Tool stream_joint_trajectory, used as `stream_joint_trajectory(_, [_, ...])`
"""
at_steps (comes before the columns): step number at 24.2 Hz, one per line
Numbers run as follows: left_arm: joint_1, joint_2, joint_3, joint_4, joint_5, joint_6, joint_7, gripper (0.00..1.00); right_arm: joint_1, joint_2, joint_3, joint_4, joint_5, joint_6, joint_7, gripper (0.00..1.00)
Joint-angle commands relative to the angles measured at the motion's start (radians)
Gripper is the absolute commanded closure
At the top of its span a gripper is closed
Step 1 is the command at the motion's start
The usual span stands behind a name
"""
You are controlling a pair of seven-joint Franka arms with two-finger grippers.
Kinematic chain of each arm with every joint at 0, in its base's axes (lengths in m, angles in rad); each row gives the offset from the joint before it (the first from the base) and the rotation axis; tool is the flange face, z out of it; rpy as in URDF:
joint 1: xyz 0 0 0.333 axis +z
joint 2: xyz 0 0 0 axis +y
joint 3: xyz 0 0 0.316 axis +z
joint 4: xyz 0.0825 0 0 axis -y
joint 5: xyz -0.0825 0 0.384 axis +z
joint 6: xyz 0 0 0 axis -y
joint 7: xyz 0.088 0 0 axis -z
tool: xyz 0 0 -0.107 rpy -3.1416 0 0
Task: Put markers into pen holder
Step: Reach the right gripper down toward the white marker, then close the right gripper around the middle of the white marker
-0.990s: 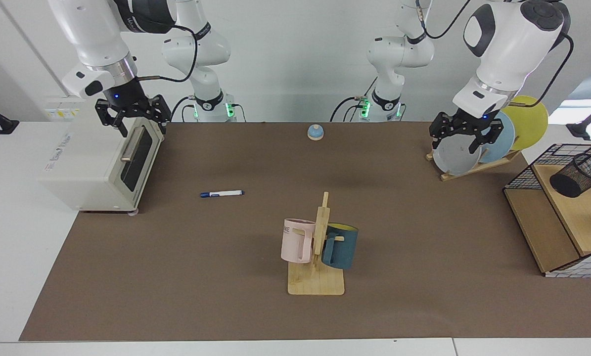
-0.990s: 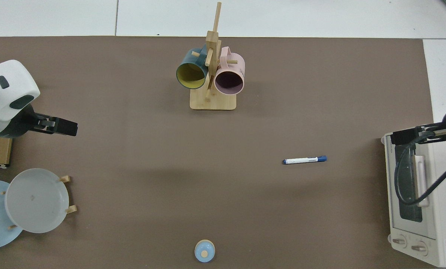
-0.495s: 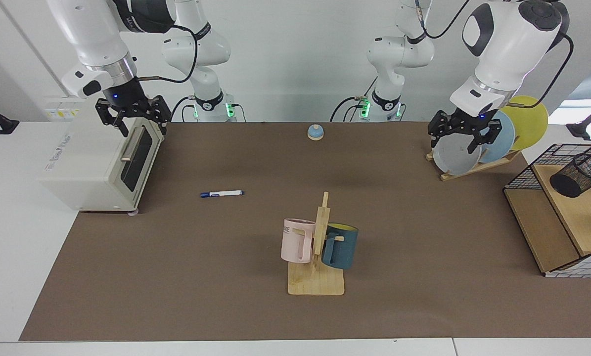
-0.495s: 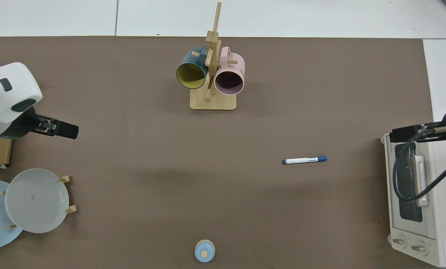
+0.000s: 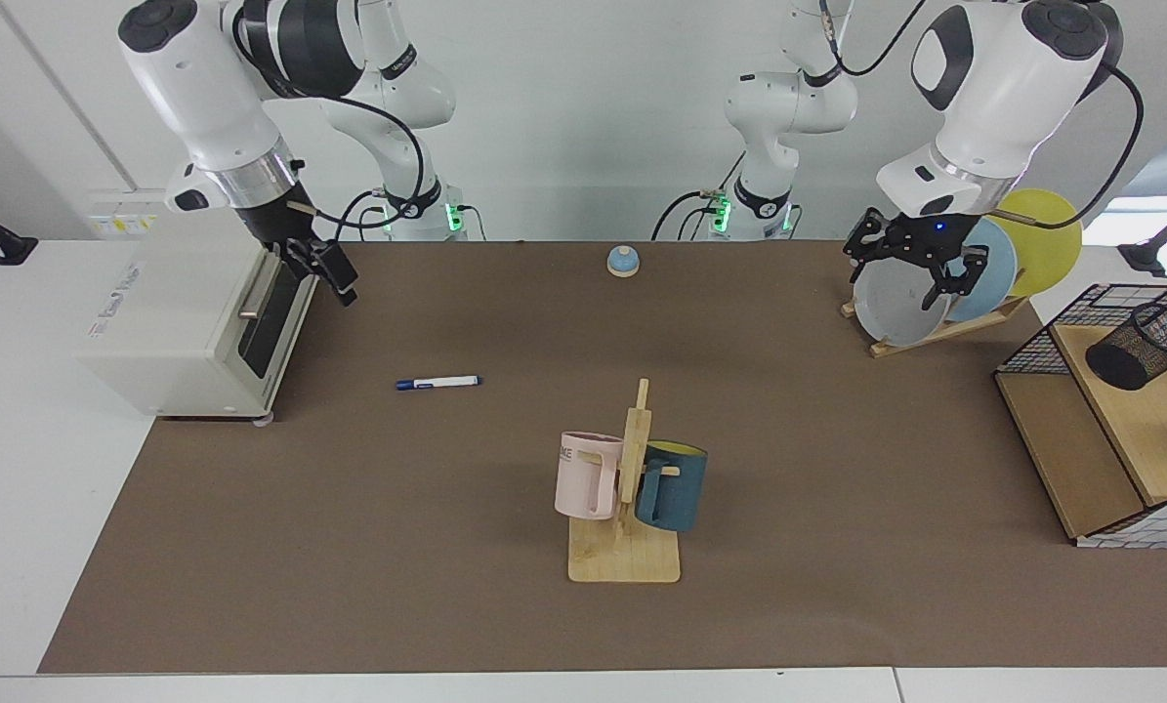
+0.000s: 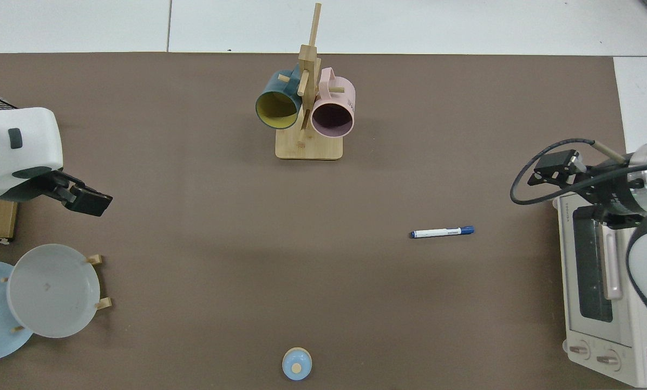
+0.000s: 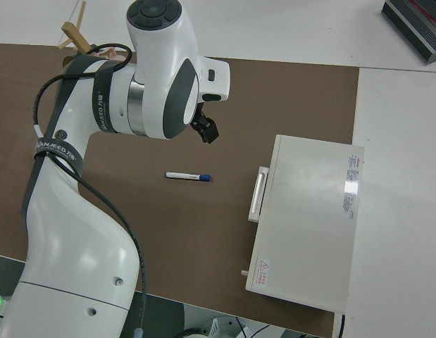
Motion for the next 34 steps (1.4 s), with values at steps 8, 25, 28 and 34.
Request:
stream_joint_trajectory(8, [-0.007,-0.019,0.007,-0.037,0.002,0.023,0.368,0.0,0.04,0.132,-0.001,-0.13,0.101,0.167,0.678,0.0])
stream_joint_trajectory(25, [-0.021,-0.021,-0.003,-0.069,0.003,0.087,0.66,0.0,0.09,0.246,-0.003,-0.34,0.164,0.463,0.866,0.0])
stream_joint_trajectory(28, [-0.023,-0.024,-0.007,-0.085,0.003,0.098,0.688,0.0,0.095,0.246,-0.001,-0.381,0.164,0.502,0.866,0.0])
stream_joint_trajectory(34, [-0.023,-0.024,-0.018,-0.105,0.003,0.123,0.747,0.0,0.084,0.244,-0.003,-0.401,0.164,0.502,0.836,0.0])
